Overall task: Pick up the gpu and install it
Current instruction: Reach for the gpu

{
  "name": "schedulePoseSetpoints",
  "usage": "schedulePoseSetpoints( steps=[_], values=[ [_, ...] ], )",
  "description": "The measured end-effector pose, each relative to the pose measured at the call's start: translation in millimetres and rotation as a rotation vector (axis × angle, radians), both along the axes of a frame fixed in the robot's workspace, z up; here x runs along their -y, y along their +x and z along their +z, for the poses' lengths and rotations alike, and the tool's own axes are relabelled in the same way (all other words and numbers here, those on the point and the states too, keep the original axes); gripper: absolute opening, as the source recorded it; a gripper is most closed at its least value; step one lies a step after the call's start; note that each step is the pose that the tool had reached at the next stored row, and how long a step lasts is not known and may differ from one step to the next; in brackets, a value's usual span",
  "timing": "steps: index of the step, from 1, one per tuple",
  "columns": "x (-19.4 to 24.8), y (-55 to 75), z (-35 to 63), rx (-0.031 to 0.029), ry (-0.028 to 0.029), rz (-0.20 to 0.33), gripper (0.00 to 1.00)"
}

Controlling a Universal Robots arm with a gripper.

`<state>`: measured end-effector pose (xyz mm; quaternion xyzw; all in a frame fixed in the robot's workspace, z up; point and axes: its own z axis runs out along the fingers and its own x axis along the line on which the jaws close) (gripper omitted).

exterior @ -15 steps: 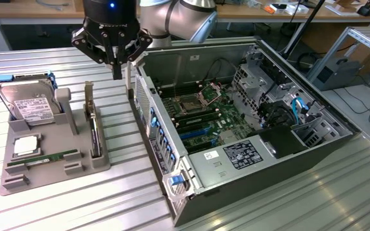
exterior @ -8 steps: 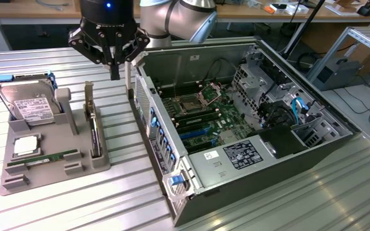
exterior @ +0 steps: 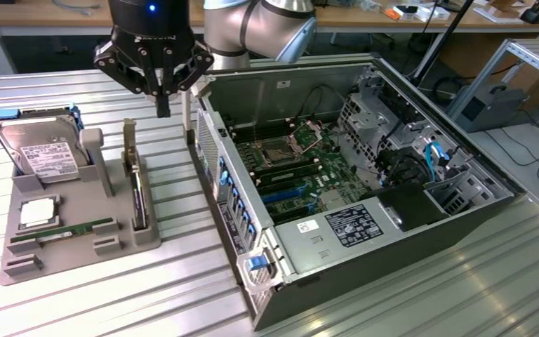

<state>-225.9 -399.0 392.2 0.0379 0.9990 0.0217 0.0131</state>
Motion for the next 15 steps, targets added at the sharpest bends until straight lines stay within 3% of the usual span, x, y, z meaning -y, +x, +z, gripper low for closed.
schedulePoseSetpoints(
  steps=[15],
  values=[
    [0.0,-14.4,-0.4,0.0000,-0.0001,0.000,0.11]
  ],
)
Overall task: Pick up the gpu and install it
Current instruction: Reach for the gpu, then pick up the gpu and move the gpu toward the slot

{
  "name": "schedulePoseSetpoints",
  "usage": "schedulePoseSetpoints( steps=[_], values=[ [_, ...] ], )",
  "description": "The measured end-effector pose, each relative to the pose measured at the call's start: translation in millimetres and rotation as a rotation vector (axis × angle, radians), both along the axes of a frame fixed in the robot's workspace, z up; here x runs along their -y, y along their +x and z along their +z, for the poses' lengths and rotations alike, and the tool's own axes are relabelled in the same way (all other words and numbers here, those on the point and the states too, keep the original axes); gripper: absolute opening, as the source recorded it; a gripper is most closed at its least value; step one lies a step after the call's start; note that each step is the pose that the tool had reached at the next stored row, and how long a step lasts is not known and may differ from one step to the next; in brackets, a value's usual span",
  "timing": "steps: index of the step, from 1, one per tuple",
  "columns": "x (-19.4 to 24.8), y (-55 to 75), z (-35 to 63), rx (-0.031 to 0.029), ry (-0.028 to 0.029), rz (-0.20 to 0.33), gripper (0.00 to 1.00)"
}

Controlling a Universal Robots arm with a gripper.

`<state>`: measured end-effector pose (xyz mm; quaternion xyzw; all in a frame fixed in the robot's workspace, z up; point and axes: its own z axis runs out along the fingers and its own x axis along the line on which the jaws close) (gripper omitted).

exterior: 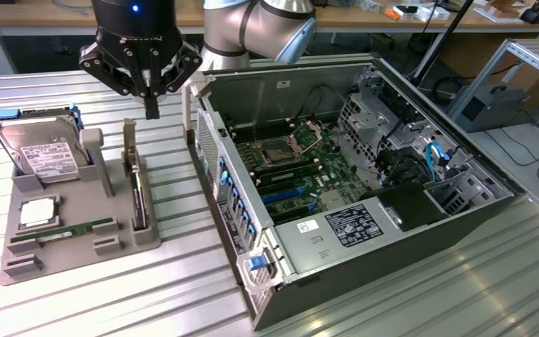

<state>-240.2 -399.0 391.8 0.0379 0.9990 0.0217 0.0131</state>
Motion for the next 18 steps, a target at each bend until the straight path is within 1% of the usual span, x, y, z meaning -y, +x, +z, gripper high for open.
schedulePoseSetpoints(
  steps=[4,11,18],
  values=[
    [0.0,-3.5,-0.1,0.0000,-0.0001,0.000,0.11],
    [0.0,-13.3,-0.4,0.0000,0.0000,0.000,0.11],
    [0.0,-14.4,-0.4,0.0000,0.0000,0.000,0.11]
  ],
)
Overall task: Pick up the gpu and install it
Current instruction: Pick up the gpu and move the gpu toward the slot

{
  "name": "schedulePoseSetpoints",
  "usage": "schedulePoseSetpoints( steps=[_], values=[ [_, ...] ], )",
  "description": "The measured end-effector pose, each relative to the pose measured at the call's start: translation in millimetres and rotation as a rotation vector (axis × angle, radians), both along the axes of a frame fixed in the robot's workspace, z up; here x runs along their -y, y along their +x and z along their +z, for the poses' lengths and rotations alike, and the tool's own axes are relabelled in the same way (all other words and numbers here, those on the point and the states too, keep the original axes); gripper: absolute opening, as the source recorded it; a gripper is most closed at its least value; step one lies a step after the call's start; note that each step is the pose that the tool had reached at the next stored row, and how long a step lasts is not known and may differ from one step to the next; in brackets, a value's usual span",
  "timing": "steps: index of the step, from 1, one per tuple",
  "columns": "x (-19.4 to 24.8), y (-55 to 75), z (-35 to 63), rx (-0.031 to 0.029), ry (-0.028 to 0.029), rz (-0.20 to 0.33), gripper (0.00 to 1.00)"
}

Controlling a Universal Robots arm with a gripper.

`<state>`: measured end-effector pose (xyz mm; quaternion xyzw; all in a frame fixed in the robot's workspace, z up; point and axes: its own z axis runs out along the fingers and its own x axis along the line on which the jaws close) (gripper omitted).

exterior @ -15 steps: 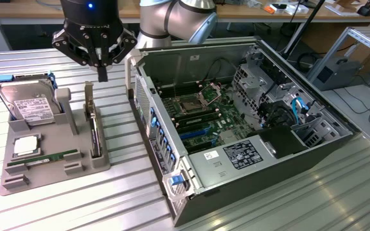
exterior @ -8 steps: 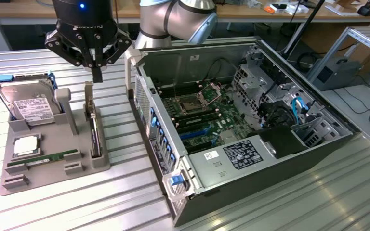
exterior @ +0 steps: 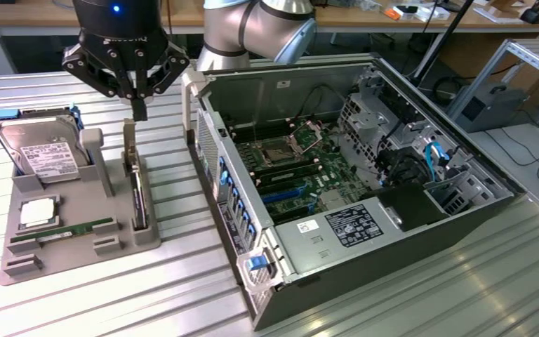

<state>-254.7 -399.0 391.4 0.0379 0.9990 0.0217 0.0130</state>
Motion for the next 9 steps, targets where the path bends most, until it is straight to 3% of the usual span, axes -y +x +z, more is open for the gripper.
schedulePoseSetpoints(
  steps=[9],
  values=[
    [0.0,0.0,0.0,0.0000,0.0000,0.000,0.11]
  ],
)
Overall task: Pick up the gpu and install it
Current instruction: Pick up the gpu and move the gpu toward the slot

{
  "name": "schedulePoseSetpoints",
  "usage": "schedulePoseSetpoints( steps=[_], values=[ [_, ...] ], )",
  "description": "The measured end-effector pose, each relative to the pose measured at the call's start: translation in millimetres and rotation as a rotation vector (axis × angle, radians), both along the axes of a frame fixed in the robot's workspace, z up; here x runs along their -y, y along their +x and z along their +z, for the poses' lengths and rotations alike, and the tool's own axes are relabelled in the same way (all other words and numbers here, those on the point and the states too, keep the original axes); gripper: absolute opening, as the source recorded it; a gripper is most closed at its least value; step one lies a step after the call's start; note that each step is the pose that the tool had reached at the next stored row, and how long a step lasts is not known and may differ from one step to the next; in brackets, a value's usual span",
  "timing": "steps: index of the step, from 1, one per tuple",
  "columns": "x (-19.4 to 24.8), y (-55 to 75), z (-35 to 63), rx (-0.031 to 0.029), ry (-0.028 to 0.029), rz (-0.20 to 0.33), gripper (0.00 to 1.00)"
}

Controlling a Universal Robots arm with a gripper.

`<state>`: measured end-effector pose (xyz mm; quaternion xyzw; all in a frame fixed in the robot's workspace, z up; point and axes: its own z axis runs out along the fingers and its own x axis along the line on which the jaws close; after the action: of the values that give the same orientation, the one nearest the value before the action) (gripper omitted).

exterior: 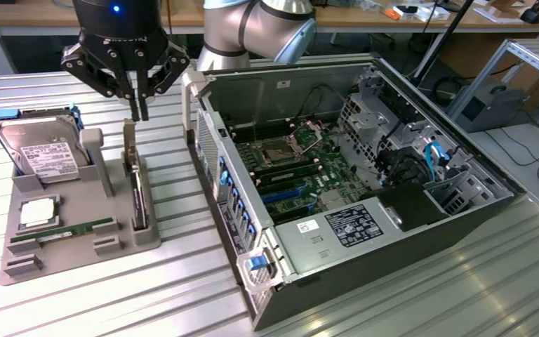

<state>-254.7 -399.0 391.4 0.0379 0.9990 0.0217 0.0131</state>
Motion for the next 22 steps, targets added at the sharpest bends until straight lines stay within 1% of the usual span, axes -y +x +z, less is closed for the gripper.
schedulePoseSetpoints(
  steps=[1,2,3,10,22],
  values=[
    [0.0,0.0,0.0,0.0000,0.0000,0.000,0.17],
    [0.0,0.0,0.0,0.0000,0.0000,0.000,0.29],
    [0.0,0.0,0.0,0.0000,0.0000,0.000,0.36],
    [0.0,0.0,0.0,-0.0001,-0.0001,0.000,0.36],
    [0.0,0.0,-5.0,0.0000,0.0000,0.000,0.36]
  ],
)
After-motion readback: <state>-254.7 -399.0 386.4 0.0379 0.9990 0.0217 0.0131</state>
